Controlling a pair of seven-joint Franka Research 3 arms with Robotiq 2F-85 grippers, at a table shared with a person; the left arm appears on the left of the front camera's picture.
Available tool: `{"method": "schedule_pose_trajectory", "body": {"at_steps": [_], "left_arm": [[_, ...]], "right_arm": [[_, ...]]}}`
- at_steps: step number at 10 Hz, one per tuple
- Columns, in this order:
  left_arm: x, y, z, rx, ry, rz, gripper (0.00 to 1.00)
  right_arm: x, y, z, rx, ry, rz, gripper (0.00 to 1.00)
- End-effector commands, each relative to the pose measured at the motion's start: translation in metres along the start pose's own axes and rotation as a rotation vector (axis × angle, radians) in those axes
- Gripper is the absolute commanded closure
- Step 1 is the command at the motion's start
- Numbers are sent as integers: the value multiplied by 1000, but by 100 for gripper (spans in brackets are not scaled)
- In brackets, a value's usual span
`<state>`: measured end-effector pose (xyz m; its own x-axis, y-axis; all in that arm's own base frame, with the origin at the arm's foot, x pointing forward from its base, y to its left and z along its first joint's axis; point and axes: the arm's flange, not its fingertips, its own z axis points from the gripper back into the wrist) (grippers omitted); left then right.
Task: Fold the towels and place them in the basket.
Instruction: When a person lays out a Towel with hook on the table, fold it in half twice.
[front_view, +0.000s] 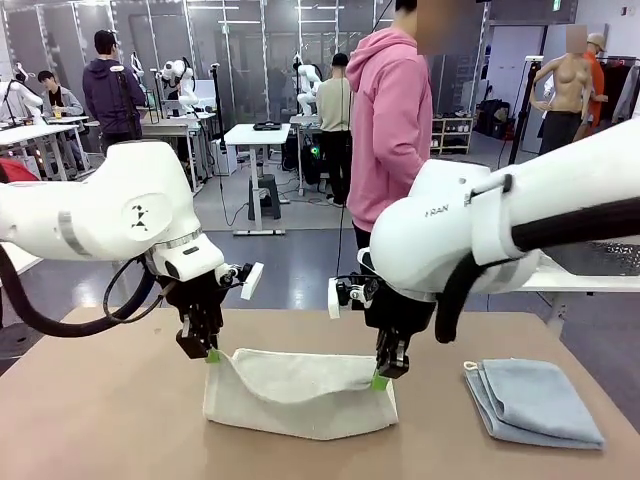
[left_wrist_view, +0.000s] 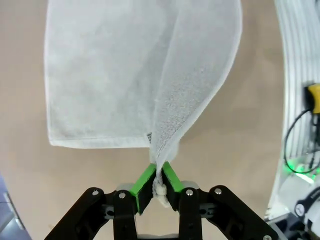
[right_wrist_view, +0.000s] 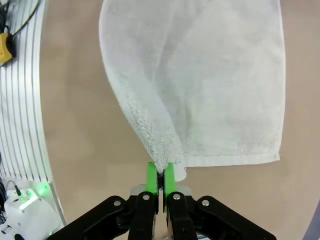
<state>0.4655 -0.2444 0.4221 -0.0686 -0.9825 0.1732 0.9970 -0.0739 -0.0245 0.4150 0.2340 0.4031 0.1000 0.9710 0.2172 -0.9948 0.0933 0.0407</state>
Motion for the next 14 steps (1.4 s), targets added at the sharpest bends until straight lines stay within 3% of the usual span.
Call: {"method": "schedule_pose_trajectory", "body": {"at_steps": [1,4,7,9,14], "left_arm": [[-10,45,0,-71,26,-17,100],[-8,91,-9,-147,70,-28,100],[4,121,-25,-170,91,-3,100],[11,134,-33,-189,63,21,100],[13,134,-43,-160,44,2,100]], "right_arm": [[-4,-44,-7,-12,16,17,100],[-12,-92,-19,5,55,-40,100],[-16,-126,-26,-20,14,-145,100],[-22,-138,-27,-77,35,-158,100],[-28,-138,-29,-48,16,-135,100]]}}
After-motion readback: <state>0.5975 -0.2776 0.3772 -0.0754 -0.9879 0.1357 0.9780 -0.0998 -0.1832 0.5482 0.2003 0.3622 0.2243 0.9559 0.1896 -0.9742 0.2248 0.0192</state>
